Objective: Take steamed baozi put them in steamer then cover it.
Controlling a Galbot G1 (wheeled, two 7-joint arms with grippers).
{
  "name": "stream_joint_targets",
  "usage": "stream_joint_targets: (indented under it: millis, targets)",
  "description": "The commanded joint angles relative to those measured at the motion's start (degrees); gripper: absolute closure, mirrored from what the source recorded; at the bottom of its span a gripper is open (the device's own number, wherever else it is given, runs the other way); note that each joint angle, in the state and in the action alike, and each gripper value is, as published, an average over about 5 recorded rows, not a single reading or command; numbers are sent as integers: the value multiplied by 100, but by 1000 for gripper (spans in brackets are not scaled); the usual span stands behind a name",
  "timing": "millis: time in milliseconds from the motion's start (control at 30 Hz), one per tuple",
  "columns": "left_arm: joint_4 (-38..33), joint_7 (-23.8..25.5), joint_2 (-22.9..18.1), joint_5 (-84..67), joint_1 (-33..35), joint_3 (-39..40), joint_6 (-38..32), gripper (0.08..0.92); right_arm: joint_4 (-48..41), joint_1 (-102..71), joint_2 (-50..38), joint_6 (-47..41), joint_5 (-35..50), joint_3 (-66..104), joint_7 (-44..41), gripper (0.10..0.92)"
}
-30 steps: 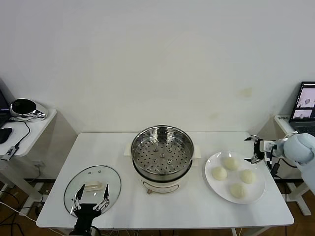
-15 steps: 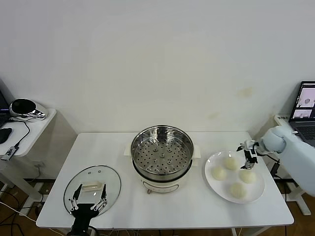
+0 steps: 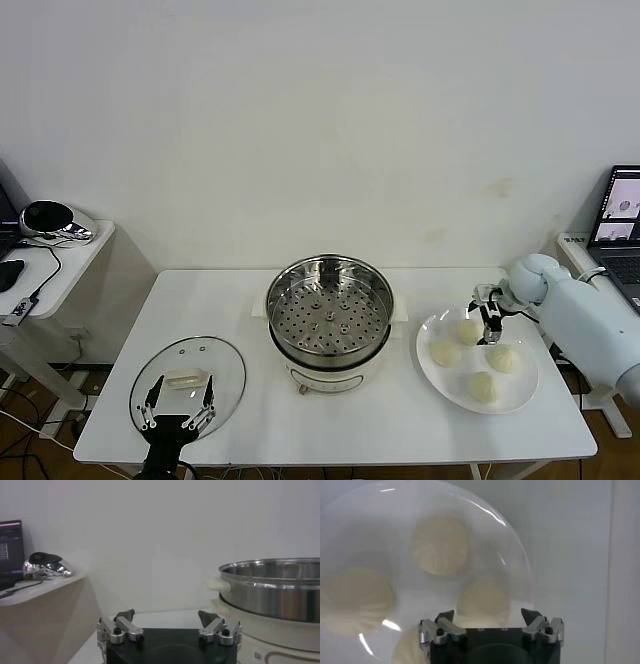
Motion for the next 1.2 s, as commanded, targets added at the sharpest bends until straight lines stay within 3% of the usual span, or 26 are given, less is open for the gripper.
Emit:
stream_joint_targets:
  millis: [33,567,800,1200]
  targets:
    - [-6,-3,3,5,2,1,-3,177,-169,110,139,26,-28,-120,-31,261]
    - [-38,-43,-6,34,46,-10,-49,177,-272,33,203,54,-218,-40,-5,446]
    - [-75,-55,1,23,70,-25,-68,177,-51,186,75,83,-57,-158,14,459]
    - [-38,-49,72,-124,52,-4,-97,177,1582,2494,-769,-132,1754,-1691,-215,457]
